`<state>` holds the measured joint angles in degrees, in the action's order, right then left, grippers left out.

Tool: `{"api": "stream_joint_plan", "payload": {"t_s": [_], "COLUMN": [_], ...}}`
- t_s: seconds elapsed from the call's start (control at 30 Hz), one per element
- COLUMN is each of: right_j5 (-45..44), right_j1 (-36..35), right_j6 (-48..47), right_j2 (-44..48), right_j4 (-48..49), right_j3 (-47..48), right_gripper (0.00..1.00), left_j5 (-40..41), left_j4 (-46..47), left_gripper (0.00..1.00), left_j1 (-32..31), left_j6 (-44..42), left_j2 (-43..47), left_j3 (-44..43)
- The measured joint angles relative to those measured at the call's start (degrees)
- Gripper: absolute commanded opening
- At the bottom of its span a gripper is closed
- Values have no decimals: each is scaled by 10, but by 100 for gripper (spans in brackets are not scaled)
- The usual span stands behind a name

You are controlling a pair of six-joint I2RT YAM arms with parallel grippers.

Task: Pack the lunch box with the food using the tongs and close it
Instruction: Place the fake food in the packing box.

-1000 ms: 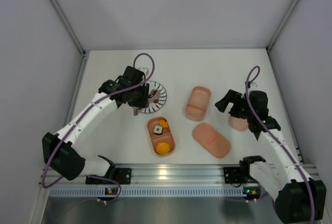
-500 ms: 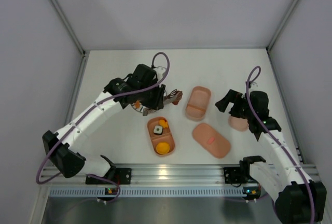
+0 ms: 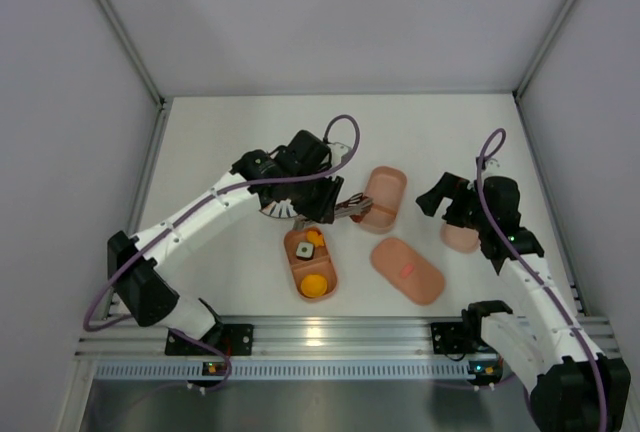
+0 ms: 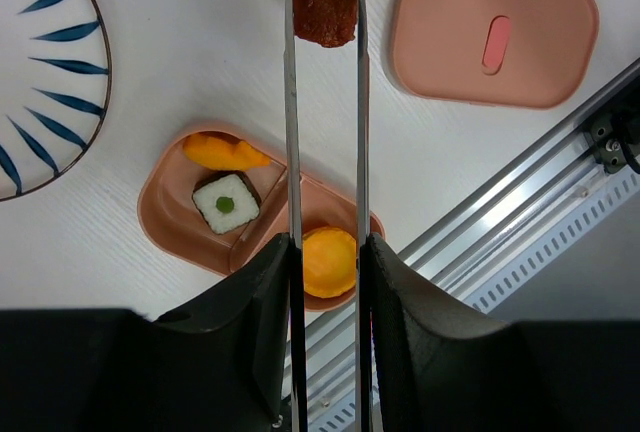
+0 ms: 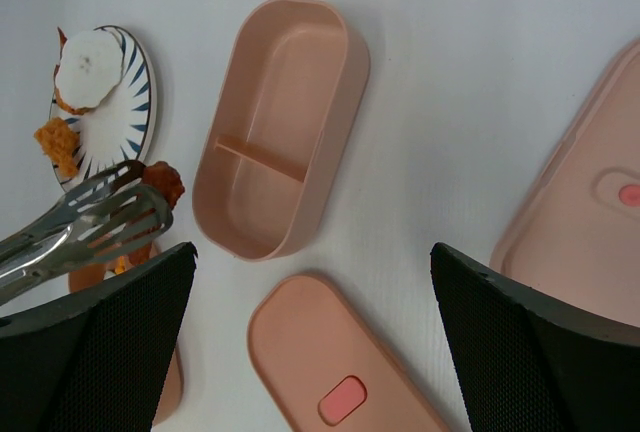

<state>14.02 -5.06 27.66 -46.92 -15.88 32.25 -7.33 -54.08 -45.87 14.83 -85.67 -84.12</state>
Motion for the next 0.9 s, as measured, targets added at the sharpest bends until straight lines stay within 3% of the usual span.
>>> {"api": "stream_joint_plan", "payload": {"t_s": [0.77,0.83,0.9], "right_j5": [-19,-41,-61], "right_j1": [0,0,0], "right_j6": [1,2,4], "right_j2": [-33,-65,-106], "right_j4": [-2,-4,-8], "right_j3": [9,26,52], "right_gripper": [99,95,81], "left_j5": [-18,-18,-18], "left_j4": [-1,0,-1], "left_gripper": [18,18,18], "left_j1": [-11,-11,-11], "left_j6": [-15,-15,-15], "left_j2": [-52,-53,-54], "left_j3": [-31,-32,-32]}}
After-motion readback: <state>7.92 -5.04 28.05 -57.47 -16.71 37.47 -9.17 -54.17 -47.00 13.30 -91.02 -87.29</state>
